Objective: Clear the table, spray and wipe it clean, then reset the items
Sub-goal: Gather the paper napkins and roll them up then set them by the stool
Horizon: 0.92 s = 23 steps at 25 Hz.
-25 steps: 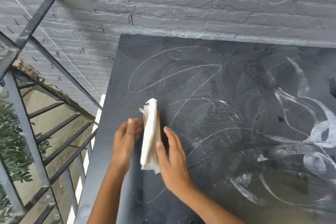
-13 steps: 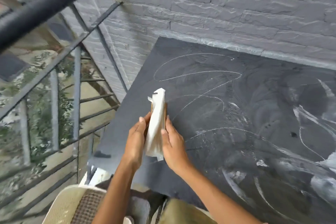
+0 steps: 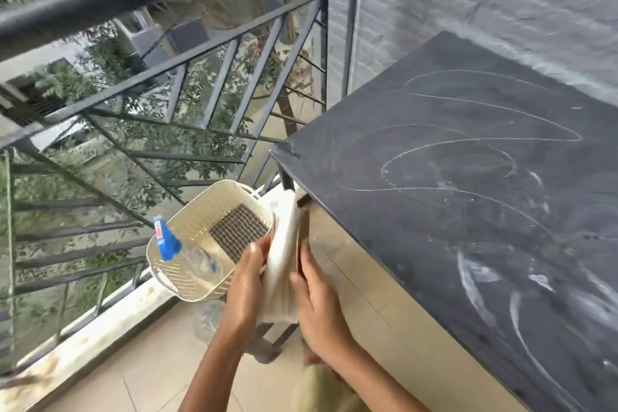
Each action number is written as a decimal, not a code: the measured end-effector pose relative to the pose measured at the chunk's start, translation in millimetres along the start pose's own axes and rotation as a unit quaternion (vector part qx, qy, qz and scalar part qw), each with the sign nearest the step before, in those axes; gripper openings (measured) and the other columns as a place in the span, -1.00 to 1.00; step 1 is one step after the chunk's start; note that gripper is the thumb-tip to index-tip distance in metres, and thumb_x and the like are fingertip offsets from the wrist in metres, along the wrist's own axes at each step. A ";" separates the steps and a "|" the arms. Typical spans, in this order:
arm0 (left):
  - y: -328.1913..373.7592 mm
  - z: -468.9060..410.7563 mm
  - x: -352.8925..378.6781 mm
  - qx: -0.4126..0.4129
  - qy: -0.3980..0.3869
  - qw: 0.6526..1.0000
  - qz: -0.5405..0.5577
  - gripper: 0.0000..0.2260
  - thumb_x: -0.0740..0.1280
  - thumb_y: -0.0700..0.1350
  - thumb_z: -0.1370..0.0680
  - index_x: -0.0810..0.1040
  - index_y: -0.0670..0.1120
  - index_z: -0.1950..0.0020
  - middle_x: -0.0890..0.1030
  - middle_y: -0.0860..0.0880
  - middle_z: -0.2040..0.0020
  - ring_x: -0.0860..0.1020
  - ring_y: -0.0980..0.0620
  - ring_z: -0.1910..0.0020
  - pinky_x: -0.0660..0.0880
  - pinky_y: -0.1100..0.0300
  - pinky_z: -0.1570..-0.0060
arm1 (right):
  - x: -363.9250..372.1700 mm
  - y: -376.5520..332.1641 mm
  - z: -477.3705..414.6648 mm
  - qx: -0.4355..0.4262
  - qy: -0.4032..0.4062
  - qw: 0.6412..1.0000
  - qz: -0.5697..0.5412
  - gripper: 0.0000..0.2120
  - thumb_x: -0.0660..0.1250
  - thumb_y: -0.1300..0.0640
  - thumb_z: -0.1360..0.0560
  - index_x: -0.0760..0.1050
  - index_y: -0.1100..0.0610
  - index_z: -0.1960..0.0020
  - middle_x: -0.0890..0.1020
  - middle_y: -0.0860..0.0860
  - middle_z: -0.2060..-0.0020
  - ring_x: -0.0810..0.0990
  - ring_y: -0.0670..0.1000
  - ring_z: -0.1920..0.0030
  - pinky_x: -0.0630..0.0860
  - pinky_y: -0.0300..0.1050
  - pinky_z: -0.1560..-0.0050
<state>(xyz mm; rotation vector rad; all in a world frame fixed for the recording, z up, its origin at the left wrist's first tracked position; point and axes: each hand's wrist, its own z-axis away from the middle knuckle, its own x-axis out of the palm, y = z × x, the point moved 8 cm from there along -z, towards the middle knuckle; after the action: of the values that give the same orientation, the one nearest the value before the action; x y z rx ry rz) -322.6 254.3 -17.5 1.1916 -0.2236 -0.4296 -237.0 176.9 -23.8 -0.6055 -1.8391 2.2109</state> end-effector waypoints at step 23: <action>-206.6 -155.6 -8.1 -0.174 -0.028 0.978 -0.114 -0.45 -0.06 0.03 -0.66 0.54 -0.39 -0.07 0.58 -0.36 -0.06 0.55 -0.25 -0.09 0.43 -0.17 -0.18 | 72.5 246.5 -118.4 0.200 -0.057 0.971 0.118 -0.48 0.17 0.21 -0.58 0.13 0.14 -0.50 0.39 0.15 -0.38 0.39 0.10 -0.35 0.32 -0.14 -0.30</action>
<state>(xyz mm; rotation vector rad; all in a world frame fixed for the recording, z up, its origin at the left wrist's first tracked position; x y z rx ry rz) -311.6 327.2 -265.6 0.8625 -0.0544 -0.6740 -225.1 261.4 -293.5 -0.6535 -1.3578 2.7218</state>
